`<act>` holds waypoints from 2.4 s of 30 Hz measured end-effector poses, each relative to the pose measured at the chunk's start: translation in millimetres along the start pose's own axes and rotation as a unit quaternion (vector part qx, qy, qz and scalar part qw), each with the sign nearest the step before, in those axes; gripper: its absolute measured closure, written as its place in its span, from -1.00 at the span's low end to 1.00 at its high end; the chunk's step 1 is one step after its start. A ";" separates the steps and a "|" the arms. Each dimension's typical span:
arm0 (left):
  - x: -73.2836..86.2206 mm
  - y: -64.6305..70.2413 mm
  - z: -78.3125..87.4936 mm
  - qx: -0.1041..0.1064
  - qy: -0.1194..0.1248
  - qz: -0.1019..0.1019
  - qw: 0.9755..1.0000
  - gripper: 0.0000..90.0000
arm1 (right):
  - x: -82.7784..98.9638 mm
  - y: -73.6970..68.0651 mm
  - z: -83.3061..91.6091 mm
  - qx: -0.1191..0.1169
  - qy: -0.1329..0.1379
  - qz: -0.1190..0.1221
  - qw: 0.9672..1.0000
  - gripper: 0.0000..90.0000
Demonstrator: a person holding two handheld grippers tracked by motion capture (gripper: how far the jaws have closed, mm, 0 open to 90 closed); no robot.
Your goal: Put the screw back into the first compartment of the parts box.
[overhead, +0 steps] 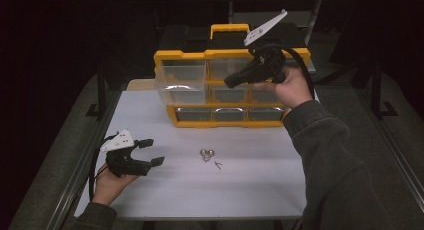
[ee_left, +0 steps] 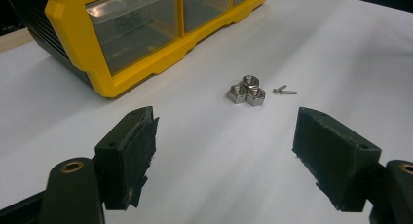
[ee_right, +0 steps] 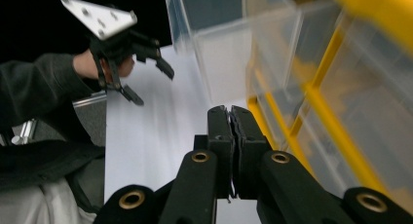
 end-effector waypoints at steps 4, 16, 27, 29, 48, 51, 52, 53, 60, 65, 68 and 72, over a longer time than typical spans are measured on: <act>-0.8 -0.6 1.7 -0.005 0.005 -0.001 1.000 -0.48 | -13.6 -4.4 7.0 0.005 0.010 0.006 1.000 0.92; -1.2 -1.1 4.3 -0.001 0.006 0.002 1.000 -0.48 | -64.2 -7.1 -0.1 0.006 -0.011 0.039 0.999 0.93; -1.2 -0.1 3.0 0.000 0.011 0.001 1.000 -0.48 | -90.1 -4.4 -33.8 -0.006 -0.037 0.039 0.999 0.92; -1.3 -0.6 4.0 0.000 0.008 -0.001 1.000 -0.48 | -92.5 -2.5 -41.8 -0.009 -0.044 0.040 0.998 0.92; -2.5 -0.8 4.2 0.000 0.012 0.001 1.000 -0.48 | -84.4 -7.4 -30.9 0.018 -0.041 0.036 0.998 0.80; -3.2 -1.2 5.7 0.001 0.014 0.004 1.000 -0.48 | -74.5 -13.7 -21.5 0.022 -0.041 0.044 0.998 0.79; -3.3 -1.3 5.8 0.000 0.014 0.006 1.000 -0.48 | -70.1 -15.1 -18.7 0.023 -0.040 0.041 0.998 0.79; -3.3 -1.2 5.9 0.000 0.013 0.006 1.000 -0.48 | -64.1 -16.5 -15.1 0.026 -0.041 0.041 0.998 0.79; -3.7 -1.3 3.9 0.000 0.009 -0.006 1.000 -0.48 | -27.5 -20.3 -4.3 0.031 -0.036 0.026 0.999 0.72; -3.4 0.6 1.9 0.001 0.009 -0.003 1.000 -0.47 | 1.3 -17.9 -8.3 0.034 -0.036 0.022 0.999 0.68; -3.4 0.4 1.9 0.001 0.010 -0.002 1.000 -0.48 | 15.3 -17.4 -14.6 0.033 -0.036 0.016 0.999 0.67; -3.5 -0.6 2.4 -0.001 0.010 -0.006 1.000 -0.48 | 32.9 -17.3 -25.7 0.025 -0.045 0.008 0.999 0.66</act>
Point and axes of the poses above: each handheld gripper's, and its own axes: z roughly backward along the jaws, x roughly out of its underside, y roughly to its right, the point moved 1 cm from there along -z, roughly forward along the jaws, and after that the axes turned 11 degrees about -x, right-handed, at the moved point
